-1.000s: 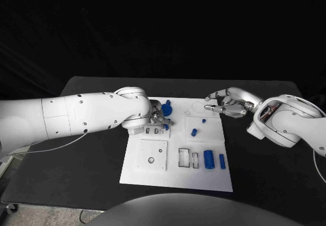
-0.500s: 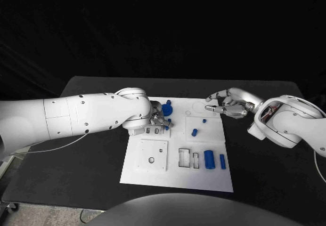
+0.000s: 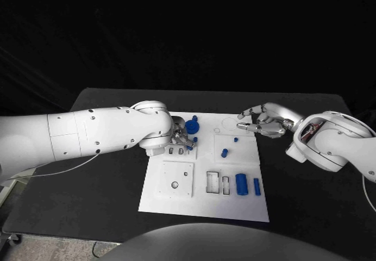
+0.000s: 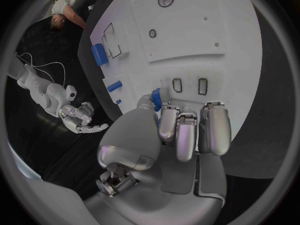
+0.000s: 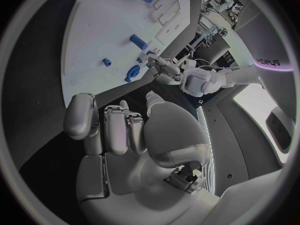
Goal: Assemble the parts on the task board
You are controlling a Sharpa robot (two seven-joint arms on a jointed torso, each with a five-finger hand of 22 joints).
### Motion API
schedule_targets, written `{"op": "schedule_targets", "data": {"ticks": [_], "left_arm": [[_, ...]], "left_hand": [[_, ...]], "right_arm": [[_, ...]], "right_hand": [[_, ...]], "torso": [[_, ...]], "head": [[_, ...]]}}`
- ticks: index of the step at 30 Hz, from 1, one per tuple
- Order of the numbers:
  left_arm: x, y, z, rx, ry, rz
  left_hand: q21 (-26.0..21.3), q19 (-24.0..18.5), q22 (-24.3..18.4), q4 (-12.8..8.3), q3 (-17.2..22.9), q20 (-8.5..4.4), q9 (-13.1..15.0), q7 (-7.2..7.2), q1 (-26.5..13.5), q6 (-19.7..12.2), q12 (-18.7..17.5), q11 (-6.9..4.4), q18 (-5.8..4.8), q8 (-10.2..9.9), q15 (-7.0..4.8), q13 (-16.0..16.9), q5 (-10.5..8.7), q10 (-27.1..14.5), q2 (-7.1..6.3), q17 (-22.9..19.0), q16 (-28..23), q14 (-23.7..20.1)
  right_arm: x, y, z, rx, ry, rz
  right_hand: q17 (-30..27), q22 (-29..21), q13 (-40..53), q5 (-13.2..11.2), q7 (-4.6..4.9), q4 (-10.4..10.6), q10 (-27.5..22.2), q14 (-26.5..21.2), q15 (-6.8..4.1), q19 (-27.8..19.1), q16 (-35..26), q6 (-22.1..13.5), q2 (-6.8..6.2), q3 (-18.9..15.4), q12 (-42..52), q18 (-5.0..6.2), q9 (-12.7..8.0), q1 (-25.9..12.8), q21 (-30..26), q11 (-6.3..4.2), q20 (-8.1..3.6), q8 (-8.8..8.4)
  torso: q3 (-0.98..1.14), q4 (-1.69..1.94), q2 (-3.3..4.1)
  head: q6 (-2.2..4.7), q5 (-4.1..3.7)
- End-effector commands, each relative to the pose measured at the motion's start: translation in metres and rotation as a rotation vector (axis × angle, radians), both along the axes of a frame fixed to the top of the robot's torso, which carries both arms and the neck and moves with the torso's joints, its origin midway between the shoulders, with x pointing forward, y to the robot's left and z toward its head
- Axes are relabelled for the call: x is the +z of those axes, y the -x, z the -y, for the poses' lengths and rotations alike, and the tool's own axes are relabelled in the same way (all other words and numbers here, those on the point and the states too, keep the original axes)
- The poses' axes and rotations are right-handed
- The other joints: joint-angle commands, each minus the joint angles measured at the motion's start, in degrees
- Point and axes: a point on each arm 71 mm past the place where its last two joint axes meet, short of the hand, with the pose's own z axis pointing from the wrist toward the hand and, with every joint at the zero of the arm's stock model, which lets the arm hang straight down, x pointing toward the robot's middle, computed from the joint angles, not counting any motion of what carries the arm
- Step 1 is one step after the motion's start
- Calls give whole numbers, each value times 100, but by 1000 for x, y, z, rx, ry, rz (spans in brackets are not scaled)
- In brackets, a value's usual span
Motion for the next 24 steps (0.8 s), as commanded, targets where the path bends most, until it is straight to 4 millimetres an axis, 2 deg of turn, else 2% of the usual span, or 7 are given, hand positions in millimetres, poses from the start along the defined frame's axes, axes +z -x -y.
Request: {"op": "schedule_targets", "data": {"ticks": [1, 8, 12, 15, 18, 23, 24], "left_arm": [[-2, 2, -2, -14, -9, -15], [-2, 3, -12, 8, 2, -6], [-1, 4, -19, 27, 8, 2], [-1, 4, -25, 43, 5, 6], [-1, 5, -31, 57, -8, 8], [0, 7, -37, 73, -20, 9], [0, 8, -38, 75, -21, 9]], "left_hand": [[-19, -12, 213, -24, 129, -33, 24, -1, 259, 41, 873, -431, -29, -66, -91, 2507, 114, 980, -160, 1506, 14, 614], [-35, -14, 224, 33, 577, -32, 85, 4, 284, 103, 873, -429, -29, -225, -87, 2507, 403, 980, -406, 1506, 14, 614], [-47, -19, 227, 103, 871, -29, 136, 13, 224, 138, 873, -423, -27, -297, -86, 2507, 483, 980, -565, 1506, 14, 614], [-63, -29, 222, 167, 1160, -23, 173, 26, 151, 153, 873, -415, -23, -381, -77, 2507, 481, 980, -703, 1506, 14, 614], [-79, -41, 213, 214, 1379, -13, 187, 37, 80, 172, 873, -406, -20, -462, -69, 2507, 450, 980, -795, 1506, 14, 614], [-92, -50, 206, 248, 1532, -8, 209, 42, 14, 201, 873, -399, -16, -505, -64, 2507, 408, 980, -861, 1506, 14, 614], [-100, -50, 213, 268, 1759, -4, 256, 43, -66, 242, 873, -397, -15, -553, -62, 2507, 373, 980, -960, 1506, 14, 614]], "right_arm": [[-2, 1, 0, 7, 9, -19], [-3, 1, 1, 3, 9, -24], [-4, 1, 2, 1, 11, -27], [-4, 1, 4, -2, 13, -29], [-4, 1, 4, -4, 14, -31], [-4, 2, 4, -4, 15, -33], [-5, 2, 4, -4, 15, -33]], "right_hand": [[705, 389, 1507, 22, 2, -22, 591, 192, 28, -38, -29, 44, 11, -1, 22, 80, -5, 51, -31, 30, 6, 25], [702, 390, 1507, 29, 6, -25, 591, 191, 31, -37, -32, 60, 16, 3, 22, 80, -6, 71, -34, 34, 8, 35], [702, 390, 1507, 29, 6, -25, 591, 191, 31, -37, -32, 60, 16, 3, 22, 80, -6, 71, -34, 34, 8, 35], [702, 390, 1507, 29, 6, -25, 591, 191, 31, -37, -32, 60, 16, 3, 22, 80, -6, 71, -34, 34, 8, 35], [700, 390, 1507, 32, 7, -27, 591, 189, 32, -38, -36, 65, 18, 5, 22, 80, -6, 79, -37, 35, 9, 38], [697, 388, 1507, 34, 10, -27, 591, 188, 33, -40, -39, 73, 19, 6, 22, 81, -6, 86, -43, 36, 10, 43], [697, 388, 1507, 34, 10, -27, 591, 188, 33, -40, -39, 73, 19, 6, 22, 81, -6, 86, -43, 36, 10, 43]], "torso": [[-1, 10, -1], [-11, -6, 6], [-3, 4, 0], [-9, 17, -4], [-12, 10, 3], [-7, 6, -1], [-8, 5, -1]], "head": [[1, 1], [1, 59], [1, 97], [1, 109], [1, 119], [1, 127], [1, 127]]}}
